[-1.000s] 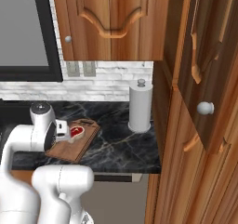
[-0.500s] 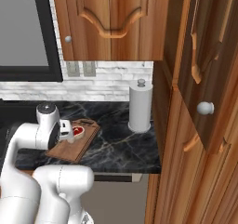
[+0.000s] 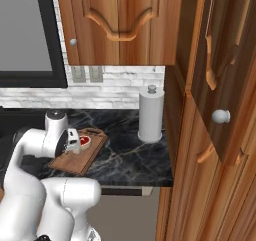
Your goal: Open the cabinet, retrieve the rolling pin, and place it next to the meat on the cutting board to prepare for tenderizing.
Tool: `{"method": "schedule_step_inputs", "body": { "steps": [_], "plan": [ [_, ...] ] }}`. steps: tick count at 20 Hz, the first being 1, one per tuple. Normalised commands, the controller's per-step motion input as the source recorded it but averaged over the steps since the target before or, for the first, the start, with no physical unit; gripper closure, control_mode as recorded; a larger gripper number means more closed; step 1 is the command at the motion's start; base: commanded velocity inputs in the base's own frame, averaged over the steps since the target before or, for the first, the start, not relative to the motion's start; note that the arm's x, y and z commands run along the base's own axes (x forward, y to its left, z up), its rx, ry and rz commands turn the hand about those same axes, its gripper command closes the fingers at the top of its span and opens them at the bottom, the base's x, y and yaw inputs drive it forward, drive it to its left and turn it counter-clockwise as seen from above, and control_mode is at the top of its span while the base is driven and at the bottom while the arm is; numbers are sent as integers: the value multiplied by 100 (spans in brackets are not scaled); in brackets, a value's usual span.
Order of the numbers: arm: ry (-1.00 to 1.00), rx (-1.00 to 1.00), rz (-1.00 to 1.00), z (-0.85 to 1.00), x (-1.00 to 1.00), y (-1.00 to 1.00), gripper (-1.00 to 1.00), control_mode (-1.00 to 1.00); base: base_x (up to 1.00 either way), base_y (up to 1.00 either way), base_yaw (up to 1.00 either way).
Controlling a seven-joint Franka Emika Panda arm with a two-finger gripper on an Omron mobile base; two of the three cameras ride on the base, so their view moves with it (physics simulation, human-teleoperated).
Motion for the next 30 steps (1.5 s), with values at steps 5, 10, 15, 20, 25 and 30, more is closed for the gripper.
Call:
{"method": "schedule_step_inputs", "body": {
  "steps": [5, 10, 15, 20, 25, 30],
  "plan": [
    [0, 1, 11, -44, 0, -11, 100, -100, 0, 0, 0],
    [-1, 2, 10, -41, 0, -10, 100, -100, 0, 0, 0],
    [-6, 5, 7, -37, 1, -4, 100, -100, 0, 0, 0],
    [-6, 6, 6, -27, 5, -2, 100, -100, 0, 0, 0],
    [-5, 5, 4, -27, -2, -17, 100, -100, 0, 0, 0],
    [-3, 3, 0, -22, -9, -30, 100, -100, 0, 0, 0]
  ]
}}
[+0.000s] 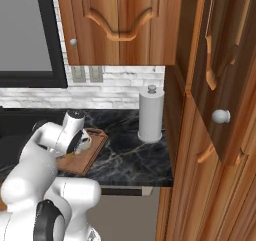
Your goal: Open the cabinet, retrieve the rolling pin, and place it next to the meat on the cutting board to prepare for tenderizing.
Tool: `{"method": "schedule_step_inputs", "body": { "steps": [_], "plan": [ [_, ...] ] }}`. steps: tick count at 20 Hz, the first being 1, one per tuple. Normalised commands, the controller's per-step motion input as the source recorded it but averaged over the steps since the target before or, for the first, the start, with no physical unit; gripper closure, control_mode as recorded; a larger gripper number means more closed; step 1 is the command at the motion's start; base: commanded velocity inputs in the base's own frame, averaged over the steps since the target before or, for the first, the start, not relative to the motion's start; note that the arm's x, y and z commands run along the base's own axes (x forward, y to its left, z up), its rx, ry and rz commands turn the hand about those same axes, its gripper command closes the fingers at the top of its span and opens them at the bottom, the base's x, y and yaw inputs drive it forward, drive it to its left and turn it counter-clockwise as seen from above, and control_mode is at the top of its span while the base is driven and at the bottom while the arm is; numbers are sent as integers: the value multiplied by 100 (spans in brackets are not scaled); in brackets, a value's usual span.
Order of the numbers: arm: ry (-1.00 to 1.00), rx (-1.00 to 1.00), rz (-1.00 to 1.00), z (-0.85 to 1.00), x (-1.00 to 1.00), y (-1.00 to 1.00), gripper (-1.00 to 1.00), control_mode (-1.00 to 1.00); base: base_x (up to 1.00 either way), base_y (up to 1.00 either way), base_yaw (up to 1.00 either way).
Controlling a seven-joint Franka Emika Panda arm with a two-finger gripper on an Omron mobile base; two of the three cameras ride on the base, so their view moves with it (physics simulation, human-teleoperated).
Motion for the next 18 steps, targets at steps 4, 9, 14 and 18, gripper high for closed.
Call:
{"method": "schedule_step_inputs", "body": {
  "steps": [4, 9, 14, 18],
  "plan": [
    [-3, 1, 0, -28, -4, -16, 100, -100, 0, 0, 0],
    [-4, 4, 0, -20, -20, -15, 100, -100, 0, 0, 0],
    [-4, 3, 0, -27, -17, -3, -100, -100, 0, 0, 0],
    [-5, 4, 0, -31, -2, 0, -100, -100, 0, 0, 0]
  ]
}}
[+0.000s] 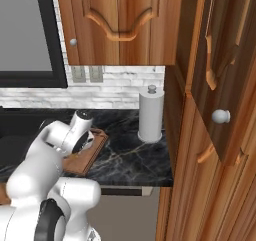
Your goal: Open the cabinet, retrieve the rolling pin, and place it next to the meat on the cutting board to prepare for tenderizing.
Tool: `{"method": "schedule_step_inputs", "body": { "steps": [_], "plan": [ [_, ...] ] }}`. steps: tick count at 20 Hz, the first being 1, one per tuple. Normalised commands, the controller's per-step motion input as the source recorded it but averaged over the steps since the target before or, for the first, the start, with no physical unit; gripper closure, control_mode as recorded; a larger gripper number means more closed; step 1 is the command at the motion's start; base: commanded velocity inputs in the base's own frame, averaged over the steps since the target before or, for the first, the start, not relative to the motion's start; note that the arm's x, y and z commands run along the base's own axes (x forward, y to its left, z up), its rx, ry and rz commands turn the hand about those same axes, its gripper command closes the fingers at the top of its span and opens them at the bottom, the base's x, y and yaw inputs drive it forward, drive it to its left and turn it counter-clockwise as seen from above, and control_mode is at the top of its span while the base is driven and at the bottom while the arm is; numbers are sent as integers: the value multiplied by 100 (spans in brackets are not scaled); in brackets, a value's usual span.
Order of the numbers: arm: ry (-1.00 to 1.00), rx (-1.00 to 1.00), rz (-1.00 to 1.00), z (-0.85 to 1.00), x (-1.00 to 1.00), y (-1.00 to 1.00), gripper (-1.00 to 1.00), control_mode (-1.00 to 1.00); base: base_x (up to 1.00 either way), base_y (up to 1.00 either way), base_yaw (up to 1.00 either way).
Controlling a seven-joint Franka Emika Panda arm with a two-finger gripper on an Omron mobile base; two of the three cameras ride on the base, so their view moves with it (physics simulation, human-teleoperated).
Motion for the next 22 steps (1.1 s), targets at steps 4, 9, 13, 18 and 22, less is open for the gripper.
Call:
{"method": "schedule_step_inputs", "body": {
  "steps": [4, 9, 13, 18, 22],
  "plan": [
    [-9, 4, 0, -26, 0, 0, -100, -100, 0, 0, 0],
    [-11, 1, 0, -21, -1, -2, -100, -100, 0, 0, 0],
    [-10, 0, 0, -4, -22, 2, -100, -100, 0, 0, 0],
    [-12, 0, 0, 0, -54, 3, -100, -100, 0, 0, 0],
    [-12, 0, -1, 3, -72, 10, -100, -100, 0, 0, 0]
  ]
}}
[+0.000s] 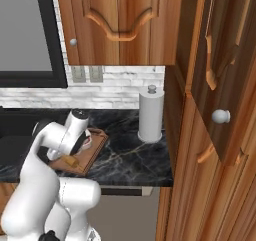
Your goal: Open the cabinet, retrieve the rolling pin, and place it next to the meat on the cutting board to prepare for tenderizing.
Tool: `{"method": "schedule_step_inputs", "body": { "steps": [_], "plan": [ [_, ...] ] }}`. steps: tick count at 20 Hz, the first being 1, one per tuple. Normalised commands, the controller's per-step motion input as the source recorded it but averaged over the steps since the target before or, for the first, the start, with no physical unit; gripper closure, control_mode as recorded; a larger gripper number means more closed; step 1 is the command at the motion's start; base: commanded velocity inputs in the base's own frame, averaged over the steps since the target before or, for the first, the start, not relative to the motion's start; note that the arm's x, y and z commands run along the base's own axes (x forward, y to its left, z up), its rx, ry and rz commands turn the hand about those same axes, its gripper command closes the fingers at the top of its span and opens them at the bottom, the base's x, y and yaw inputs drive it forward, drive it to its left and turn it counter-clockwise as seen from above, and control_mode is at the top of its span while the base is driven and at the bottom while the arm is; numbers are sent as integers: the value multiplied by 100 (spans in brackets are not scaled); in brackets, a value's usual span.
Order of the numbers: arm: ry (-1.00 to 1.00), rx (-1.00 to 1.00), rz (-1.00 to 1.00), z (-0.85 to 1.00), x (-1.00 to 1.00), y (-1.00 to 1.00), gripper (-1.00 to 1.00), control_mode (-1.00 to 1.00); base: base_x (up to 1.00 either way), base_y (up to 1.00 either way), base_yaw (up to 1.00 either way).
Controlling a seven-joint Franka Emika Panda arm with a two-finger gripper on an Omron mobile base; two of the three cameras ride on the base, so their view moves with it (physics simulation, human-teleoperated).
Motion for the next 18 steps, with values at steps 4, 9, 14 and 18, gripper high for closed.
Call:
{"method": "schedule_step_inputs", "body": {
  "steps": [4, 9, 14, 18],
  "plan": [
    [-6, 0, -5, 6, -76, 12, -100, -100, 0, 0, 0],
    [-6, 0, -7, 7, -74, 14, -100, -100, 0, 0, 0],
    [-8, 0, -8, 15, -65, 30, -100, -100, 0, 0, 0],
    [-9, 0, -9, 20, -53, 34, -100, -100, 0, 0, 0]
  ]
}}
